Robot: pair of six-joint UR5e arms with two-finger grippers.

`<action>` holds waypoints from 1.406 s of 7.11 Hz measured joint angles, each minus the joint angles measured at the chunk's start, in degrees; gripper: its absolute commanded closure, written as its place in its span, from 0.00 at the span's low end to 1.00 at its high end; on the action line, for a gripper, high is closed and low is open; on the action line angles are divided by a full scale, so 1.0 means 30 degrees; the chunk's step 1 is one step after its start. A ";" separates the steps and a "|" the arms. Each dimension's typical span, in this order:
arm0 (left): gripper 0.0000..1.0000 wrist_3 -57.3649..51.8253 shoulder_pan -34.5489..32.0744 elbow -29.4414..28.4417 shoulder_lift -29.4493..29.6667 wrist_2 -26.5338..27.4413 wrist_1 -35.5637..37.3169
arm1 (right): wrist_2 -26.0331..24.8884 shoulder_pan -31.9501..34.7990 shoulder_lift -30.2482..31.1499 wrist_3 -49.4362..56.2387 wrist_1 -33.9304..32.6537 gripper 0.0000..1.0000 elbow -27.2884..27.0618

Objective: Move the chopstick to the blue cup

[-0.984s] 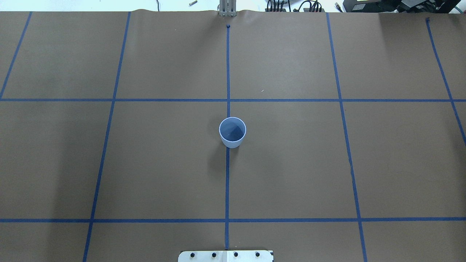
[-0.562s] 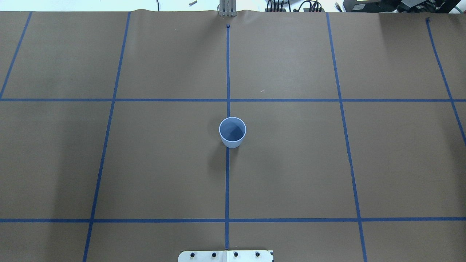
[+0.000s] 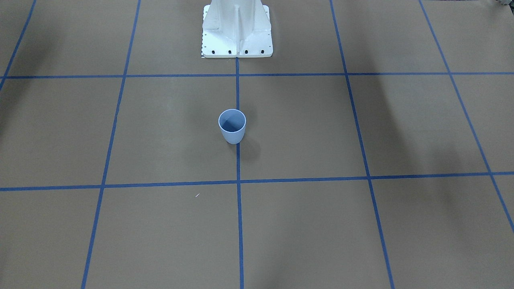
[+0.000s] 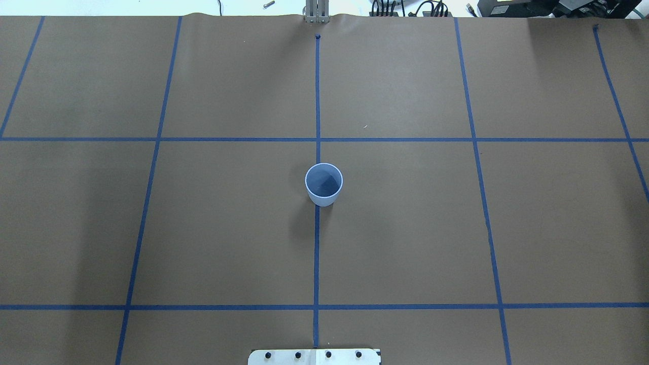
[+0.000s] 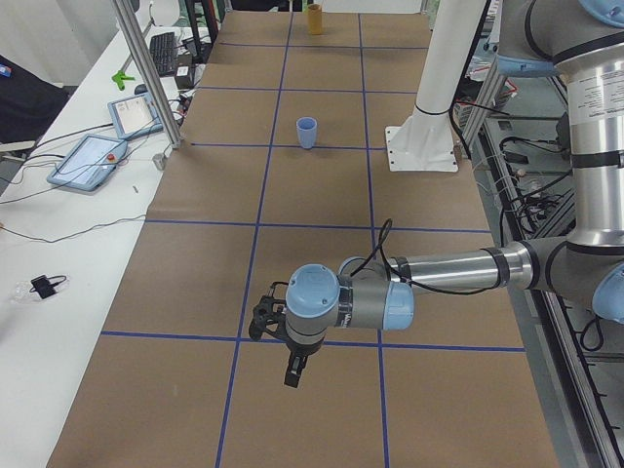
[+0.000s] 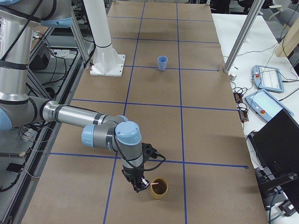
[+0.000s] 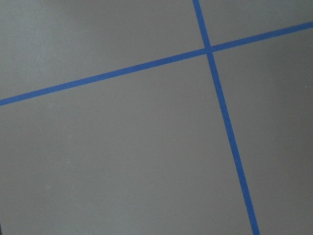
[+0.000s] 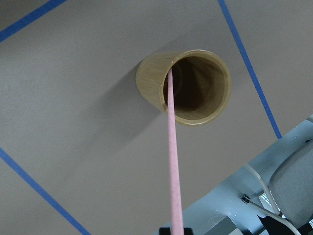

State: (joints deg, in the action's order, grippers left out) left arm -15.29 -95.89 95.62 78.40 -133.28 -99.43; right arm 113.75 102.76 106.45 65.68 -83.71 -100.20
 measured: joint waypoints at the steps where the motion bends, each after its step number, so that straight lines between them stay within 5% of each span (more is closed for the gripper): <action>1: 0.02 0.0000 0.0001 0.0000 0.0000 -0.0008 -0.0001 | -0.0005 0.0331 -0.0023 0.0042 -0.0104 1.00 -0.0084; 10: 0.02 -0.0037 0.0002 -0.0043 -0.0290 -0.0387 0.0009 | -0.0624 0.4288 -0.0765 0.0505 -0.2499 1.00 -0.2230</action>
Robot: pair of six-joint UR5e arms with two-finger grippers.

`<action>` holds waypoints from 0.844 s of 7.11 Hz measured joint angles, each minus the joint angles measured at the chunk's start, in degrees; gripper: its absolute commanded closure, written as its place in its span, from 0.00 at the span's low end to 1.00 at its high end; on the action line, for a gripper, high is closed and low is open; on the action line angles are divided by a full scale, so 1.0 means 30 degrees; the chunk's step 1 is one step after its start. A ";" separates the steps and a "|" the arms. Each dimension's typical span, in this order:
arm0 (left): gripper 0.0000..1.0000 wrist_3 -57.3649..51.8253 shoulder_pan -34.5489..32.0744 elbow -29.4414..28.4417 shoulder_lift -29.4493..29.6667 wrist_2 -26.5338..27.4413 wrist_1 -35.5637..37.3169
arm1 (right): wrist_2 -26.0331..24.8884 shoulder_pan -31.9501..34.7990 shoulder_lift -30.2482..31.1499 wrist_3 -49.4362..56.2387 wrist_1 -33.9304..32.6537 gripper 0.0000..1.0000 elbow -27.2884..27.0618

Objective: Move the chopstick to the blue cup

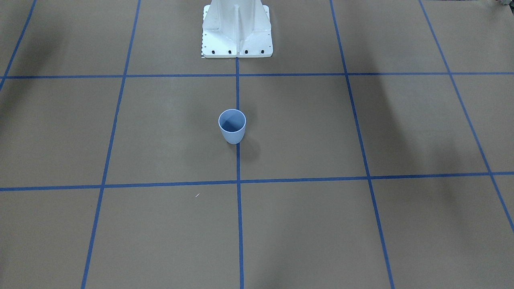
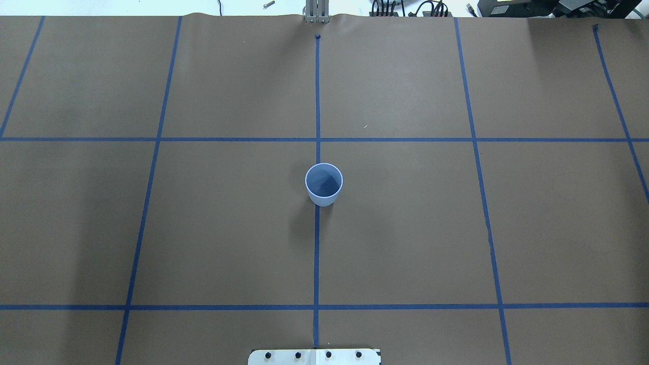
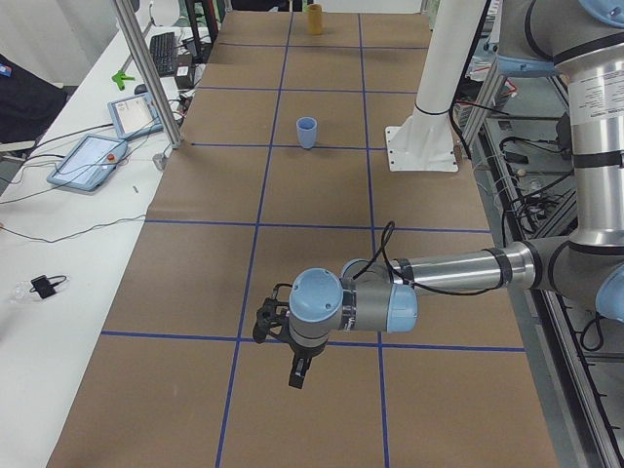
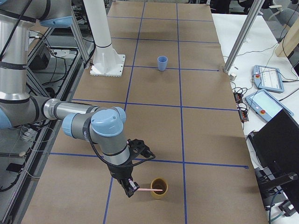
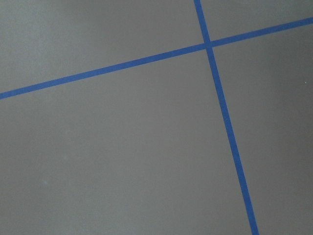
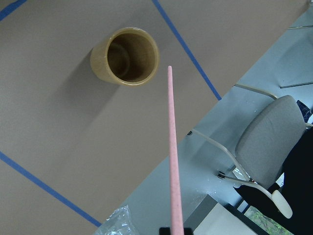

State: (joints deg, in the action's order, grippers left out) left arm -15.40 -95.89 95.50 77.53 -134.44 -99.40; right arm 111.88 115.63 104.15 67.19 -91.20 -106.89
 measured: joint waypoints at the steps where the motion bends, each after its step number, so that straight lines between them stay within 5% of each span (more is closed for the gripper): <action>1: 0.02 -0.0006 0.0000 0.0007 -0.0094 -0.0197 -0.0007 | 0.0066 0.0214 -0.0856 -0.0071 -0.1205 1.00 -0.0314; 3: 0.02 0.0019 0.0000 0.0033 -0.0210 -0.0769 -0.0026 | 0.0852 -0.0075 -0.2776 -0.0489 -0.3824 1.00 -0.0878; 6: 0.02 0.0116 -0.0016 0.0133 -0.0212 -0.0887 0.0090 | 0.4320 -0.2453 -0.3557 -0.1734 -0.4751 1.00 -0.2313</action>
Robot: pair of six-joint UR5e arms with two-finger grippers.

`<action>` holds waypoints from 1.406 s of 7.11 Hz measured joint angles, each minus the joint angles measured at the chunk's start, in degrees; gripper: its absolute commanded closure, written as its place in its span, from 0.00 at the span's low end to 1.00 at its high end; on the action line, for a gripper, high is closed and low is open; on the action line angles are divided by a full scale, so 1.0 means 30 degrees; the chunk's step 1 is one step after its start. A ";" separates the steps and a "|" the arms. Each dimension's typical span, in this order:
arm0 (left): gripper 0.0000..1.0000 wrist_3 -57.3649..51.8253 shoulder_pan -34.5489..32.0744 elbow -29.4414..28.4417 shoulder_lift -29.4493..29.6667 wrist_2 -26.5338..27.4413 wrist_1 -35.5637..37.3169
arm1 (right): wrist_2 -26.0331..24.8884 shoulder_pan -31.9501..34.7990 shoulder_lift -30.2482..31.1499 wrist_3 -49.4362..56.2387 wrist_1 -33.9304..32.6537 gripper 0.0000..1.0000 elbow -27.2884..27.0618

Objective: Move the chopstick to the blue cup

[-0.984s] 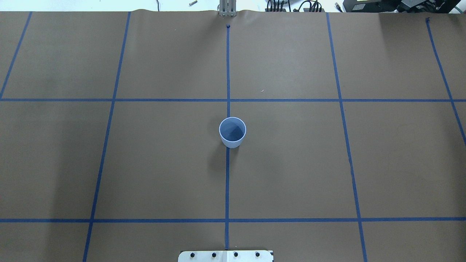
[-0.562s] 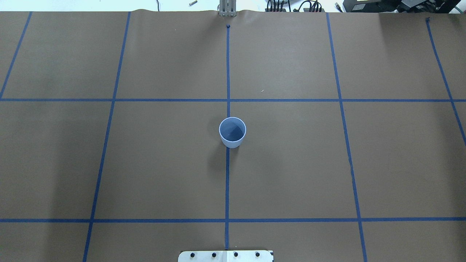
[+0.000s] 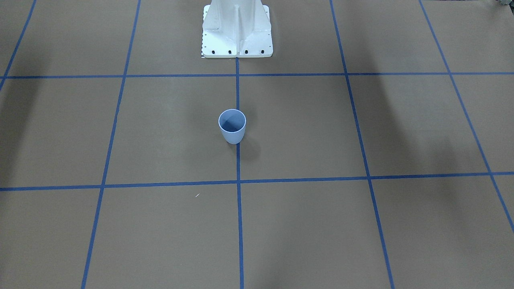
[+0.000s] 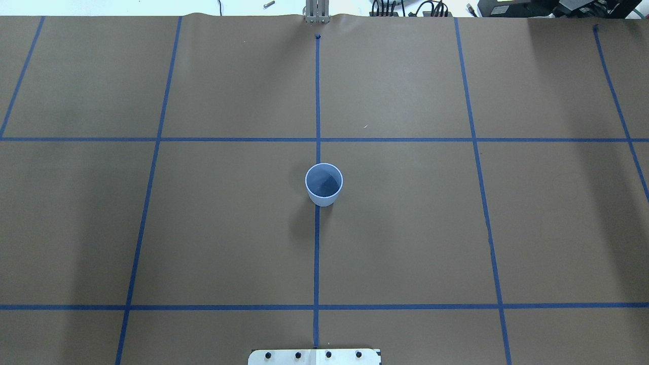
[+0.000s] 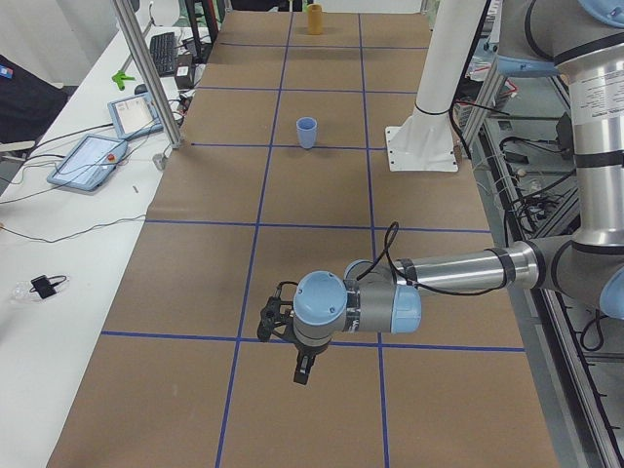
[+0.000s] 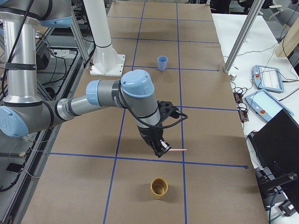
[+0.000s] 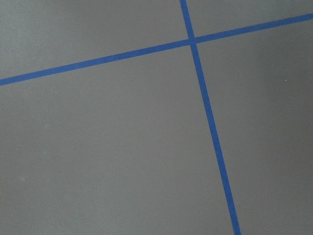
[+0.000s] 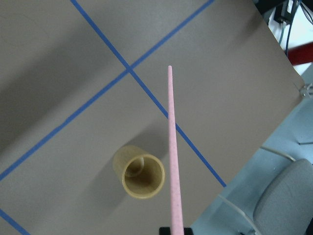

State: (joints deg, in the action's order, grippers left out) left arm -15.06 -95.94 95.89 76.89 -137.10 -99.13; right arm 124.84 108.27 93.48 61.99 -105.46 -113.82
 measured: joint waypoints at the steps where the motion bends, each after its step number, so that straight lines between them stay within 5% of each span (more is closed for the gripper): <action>1: 0.02 0.0006 -0.0010 0.0000 0.0002 -0.0001 0.0016 | 0.0947 -0.1346 -0.0257 -0.0068 -0.0014 1.00 -0.0725; 6: 0.02 0.4448 -0.0013 0.1137 -0.0020 0.0024 0.0088 | 0.4654 -0.9576 -0.4786 -0.3189 0.0120 1.00 -0.1247; 8: 0.02 0.5055 -0.0013 0.1296 -0.0033 0.0009 0.0068 | 0.4279 -1.3001 -0.6910 -0.5486 0.0247 1.00 -0.1664; 10: 0.02 0.5154 -0.0013 0.1308 -0.0048 0.0000 0.0058 | 0.1586 -1.6175 -0.9205 -0.8692 0.0275 1.00 -0.1892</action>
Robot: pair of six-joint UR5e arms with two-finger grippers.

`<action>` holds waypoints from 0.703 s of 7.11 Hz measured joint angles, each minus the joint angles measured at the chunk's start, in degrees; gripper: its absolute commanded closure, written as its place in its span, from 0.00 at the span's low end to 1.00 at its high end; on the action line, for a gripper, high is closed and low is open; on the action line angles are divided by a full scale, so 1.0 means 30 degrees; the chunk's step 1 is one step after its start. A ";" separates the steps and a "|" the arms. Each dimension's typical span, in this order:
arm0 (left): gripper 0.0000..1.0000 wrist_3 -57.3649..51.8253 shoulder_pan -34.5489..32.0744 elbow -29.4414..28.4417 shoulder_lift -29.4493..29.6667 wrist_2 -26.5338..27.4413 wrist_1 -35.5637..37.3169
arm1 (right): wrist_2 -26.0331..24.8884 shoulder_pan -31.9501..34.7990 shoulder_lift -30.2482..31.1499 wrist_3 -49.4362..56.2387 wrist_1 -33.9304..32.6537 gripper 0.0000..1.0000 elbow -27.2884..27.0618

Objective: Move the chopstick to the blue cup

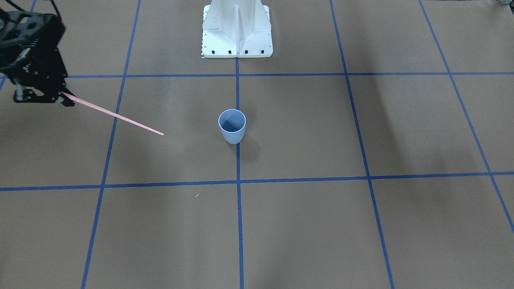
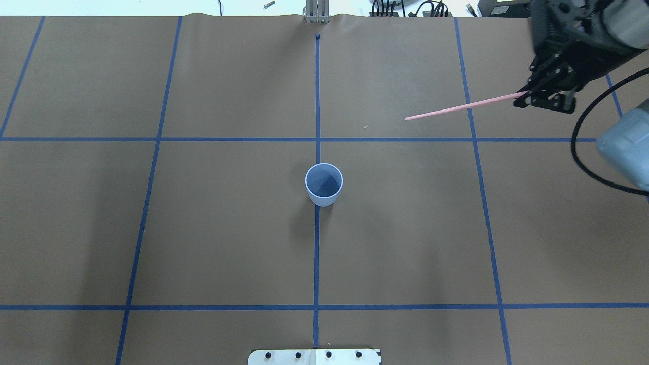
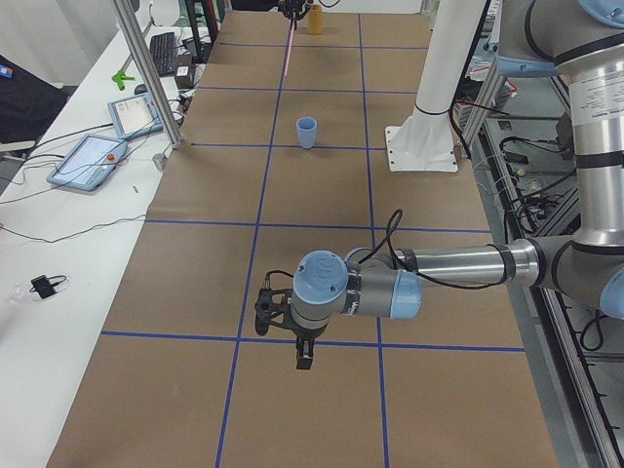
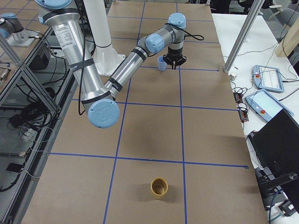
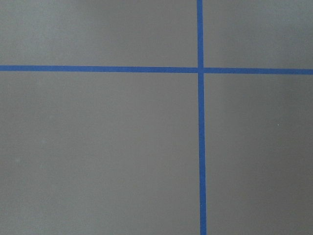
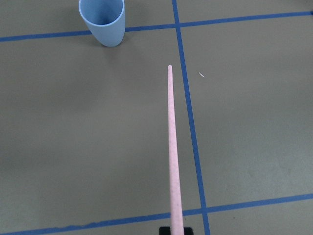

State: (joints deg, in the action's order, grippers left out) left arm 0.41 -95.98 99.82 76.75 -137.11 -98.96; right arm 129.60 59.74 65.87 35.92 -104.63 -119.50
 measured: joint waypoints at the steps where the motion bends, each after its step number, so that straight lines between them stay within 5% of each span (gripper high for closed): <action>1: 0.02 0.0024 0.0000 -0.0025 -0.0006 0.0000 -0.0001 | -0.1692 -0.1578 -0.1032 -0.1377 -0.0159 1.00 -0.0043; 5: 0.02 0.0048 0.0000 -0.0223 -0.0007 -0.0001 0.0023 | -0.7262 -0.6614 -0.5639 -0.3826 -0.4840 1.00 0.0640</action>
State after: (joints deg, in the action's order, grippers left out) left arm 0.55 -95.98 99.15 76.73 -137.11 -98.89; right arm 107.81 39.90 48.95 24.44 -119.15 -117.58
